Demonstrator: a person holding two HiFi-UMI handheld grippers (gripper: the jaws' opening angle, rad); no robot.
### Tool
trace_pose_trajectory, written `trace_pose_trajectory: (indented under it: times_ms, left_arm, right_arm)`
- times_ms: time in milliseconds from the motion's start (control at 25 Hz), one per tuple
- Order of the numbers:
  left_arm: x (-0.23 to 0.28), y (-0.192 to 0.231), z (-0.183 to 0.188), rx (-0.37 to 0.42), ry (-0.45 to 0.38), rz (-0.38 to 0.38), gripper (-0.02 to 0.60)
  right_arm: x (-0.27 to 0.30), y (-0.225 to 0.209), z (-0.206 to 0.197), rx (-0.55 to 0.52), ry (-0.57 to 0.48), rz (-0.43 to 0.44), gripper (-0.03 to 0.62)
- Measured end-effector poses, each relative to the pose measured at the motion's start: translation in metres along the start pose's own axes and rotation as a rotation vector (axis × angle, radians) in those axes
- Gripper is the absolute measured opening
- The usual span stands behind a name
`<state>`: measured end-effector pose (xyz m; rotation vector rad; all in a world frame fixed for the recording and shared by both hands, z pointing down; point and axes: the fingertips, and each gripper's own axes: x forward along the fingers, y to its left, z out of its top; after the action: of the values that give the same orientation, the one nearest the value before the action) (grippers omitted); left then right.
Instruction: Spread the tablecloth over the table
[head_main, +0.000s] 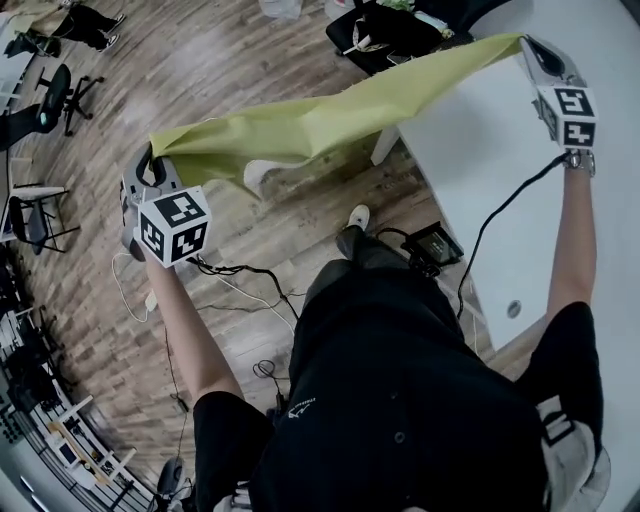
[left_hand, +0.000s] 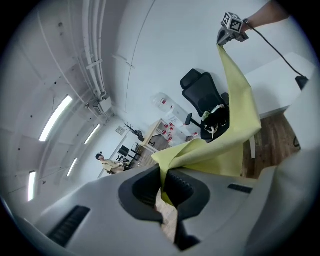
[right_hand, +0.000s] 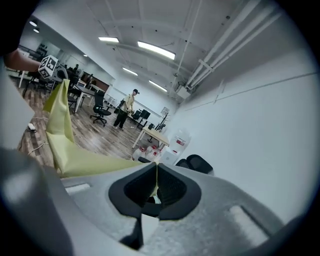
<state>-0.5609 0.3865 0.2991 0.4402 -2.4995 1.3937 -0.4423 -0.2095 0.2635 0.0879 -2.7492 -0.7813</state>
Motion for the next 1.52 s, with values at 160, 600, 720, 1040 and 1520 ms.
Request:
trace_pose_trajectory:
  times_ms: [160,600,720,1040,1520]
  left_arm:
    - [-0.02,-0.025,0.035,0.02,-0.031,-0.033,0.008]
    - [-0.071,-0.099,0.093,-0.022,-0.059,-0.06,0.008]
    - [-0.081,-0.109,0.103,-0.026,-0.039,-0.052,0.008]
    - [-0.131,-0.15,0.123,-0.084,0.024,-0.012,0.008]
    - [-0.159,-0.194,0.12,-0.138,0.039,-0.028,0.008]
  right_arm:
    - [-0.032,-0.058,-0.037,0.071,0.066,-0.067,0.009]
    - [-0.084,-0.095,-0.091,0.004,0.105,-0.072,0.009]
    - [-0.084,-0.101,-0.107,-0.027,0.116,-0.045,0.009]
    - [-0.082,-0.116,-0.136,-0.078,0.077,0.032,0.009]
    - [-0.092,-0.131,-0.174,-0.073,0.104,0.041,0.009]
